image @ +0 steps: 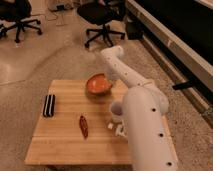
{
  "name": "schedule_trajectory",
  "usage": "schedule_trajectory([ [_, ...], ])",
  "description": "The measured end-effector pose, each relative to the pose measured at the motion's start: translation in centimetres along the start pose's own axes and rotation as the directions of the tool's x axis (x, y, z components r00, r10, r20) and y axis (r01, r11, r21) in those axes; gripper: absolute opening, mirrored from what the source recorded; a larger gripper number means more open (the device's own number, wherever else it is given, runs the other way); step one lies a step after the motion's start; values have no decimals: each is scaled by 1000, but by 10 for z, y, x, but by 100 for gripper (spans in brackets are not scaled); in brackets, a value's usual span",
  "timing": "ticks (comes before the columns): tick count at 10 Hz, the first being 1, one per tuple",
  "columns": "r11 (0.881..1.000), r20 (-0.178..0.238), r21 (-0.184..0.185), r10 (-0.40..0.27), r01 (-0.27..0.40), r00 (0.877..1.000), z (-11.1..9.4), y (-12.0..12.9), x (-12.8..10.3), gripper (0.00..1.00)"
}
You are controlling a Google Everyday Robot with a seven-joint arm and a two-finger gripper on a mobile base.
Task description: Drag the ceramic bowl in a circle
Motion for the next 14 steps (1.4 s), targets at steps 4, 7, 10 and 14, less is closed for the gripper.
schedule_trajectory([
  [4, 993, 14, -98, 67, -66, 998, 21, 94, 10, 0],
  [7, 996, 42, -89, 8, -4, 999, 17, 105, -23, 0],
  [10, 993, 63, -48, -106, 109, 992, 4, 87, -67, 0],
  [14, 975, 81, 12, -220, 220, 972, -2, 43, -113, 0],
])
